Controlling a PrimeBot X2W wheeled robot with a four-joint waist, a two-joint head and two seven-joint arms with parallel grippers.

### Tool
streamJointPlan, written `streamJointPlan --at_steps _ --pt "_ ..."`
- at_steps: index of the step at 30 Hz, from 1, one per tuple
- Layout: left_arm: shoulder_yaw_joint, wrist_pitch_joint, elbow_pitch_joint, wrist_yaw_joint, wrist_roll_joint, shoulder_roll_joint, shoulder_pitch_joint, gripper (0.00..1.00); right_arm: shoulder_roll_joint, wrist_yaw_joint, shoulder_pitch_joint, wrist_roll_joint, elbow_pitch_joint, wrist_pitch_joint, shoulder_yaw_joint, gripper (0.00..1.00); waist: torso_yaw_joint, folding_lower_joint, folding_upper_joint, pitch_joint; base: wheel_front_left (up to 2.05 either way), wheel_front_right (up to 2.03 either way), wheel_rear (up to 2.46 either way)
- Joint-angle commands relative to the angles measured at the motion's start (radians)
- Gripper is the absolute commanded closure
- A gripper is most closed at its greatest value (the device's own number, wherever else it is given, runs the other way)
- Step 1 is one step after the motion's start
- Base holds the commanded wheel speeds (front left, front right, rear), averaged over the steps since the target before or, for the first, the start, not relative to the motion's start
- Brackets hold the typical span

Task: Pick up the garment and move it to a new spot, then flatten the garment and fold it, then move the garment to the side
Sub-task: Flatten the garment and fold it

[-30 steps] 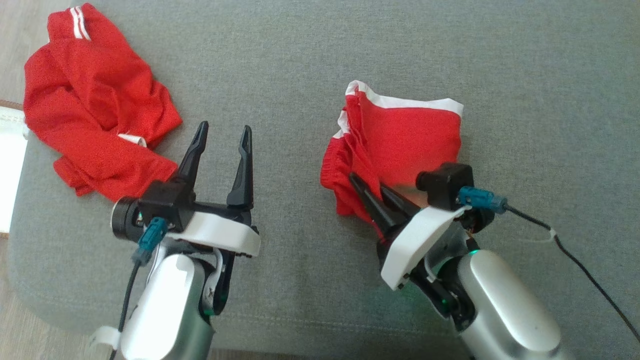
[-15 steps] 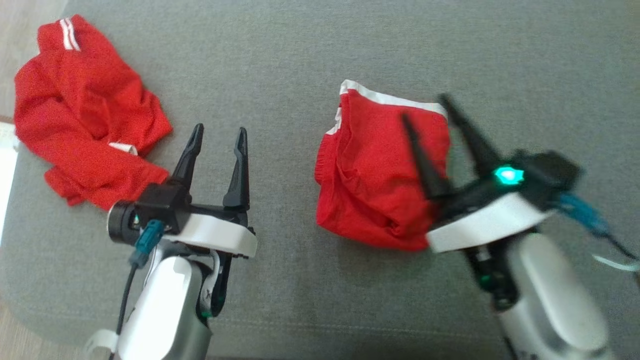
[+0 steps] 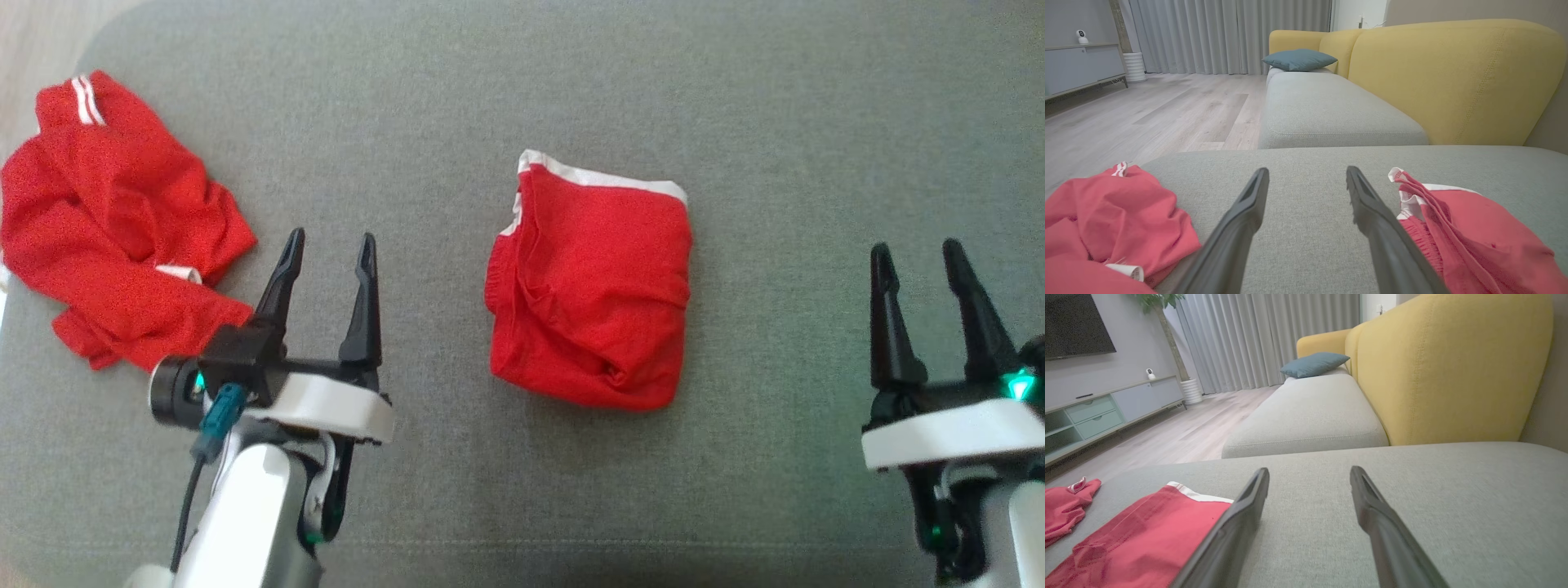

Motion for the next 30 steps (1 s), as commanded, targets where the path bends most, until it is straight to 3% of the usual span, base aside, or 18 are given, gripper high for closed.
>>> streamJointPlan --at_steps 1,18,30 --pt "0.041 -0.005 -0.033 0.004 0.009 0.025 -0.004 0.00 -0.001 0.007 0.008 -0.009 -0.047 0.009 0.016 0.00 -0.009 0.0000 -0.0001 -0.024 0.00 0.00 0.00" --pt "0.044 0.026 -0.053 0.026 0.002 0.076 0.118 0.00 0.023 0.007 0.135 -0.029 -0.080 0.072 0.011 0.00 -0.013 0.0000 -0.0001 -0.162 0.00 0.00 0.00" --pt "0.032 0.047 -0.070 0.037 0.003 0.091 0.158 0.00 0.035 0.007 0.169 -0.043 -0.106 0.105 0.008 0.00 -0.007 0.0000 -0.0001 -0.199 0.00 0.00 0.00"
